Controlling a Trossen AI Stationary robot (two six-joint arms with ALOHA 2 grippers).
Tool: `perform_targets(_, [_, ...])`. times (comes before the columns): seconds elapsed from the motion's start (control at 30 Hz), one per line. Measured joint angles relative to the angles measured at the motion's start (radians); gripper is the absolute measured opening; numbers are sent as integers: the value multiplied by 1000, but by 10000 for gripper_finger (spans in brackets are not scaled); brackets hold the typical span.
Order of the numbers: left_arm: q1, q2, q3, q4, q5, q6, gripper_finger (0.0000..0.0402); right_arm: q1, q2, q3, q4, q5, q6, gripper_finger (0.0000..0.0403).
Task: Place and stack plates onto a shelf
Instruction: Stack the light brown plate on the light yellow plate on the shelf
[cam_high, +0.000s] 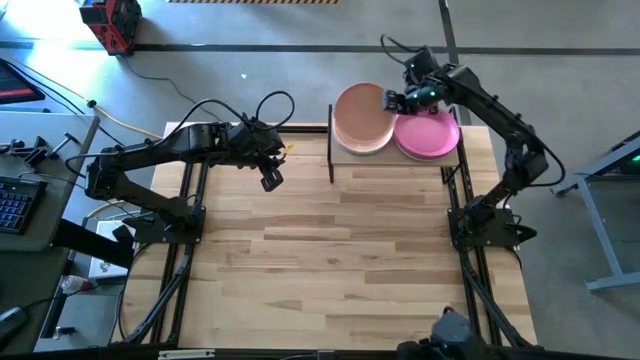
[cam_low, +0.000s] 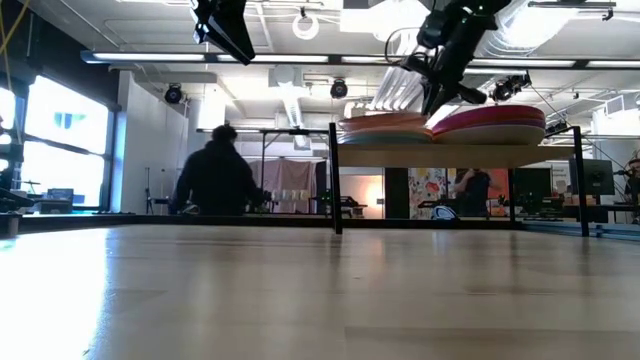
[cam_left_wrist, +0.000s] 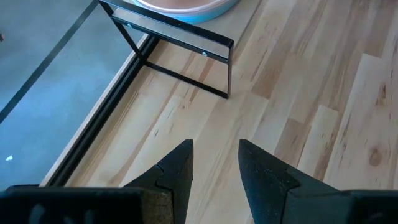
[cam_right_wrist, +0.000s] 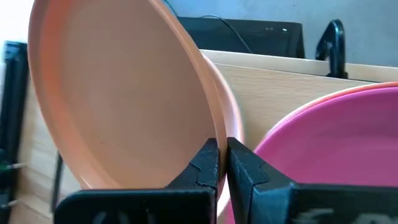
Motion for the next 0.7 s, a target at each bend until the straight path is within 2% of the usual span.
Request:
perform_targets(0.23, [1, 0, 0, 0, 0, -8, 115, 3, 23, 0, -52, 7, -42, 0])
perform_targets(0.7, [1, 0, 0, 7, 0, -45, 115, 40, 27, -3, -48, 17, -52, 0])
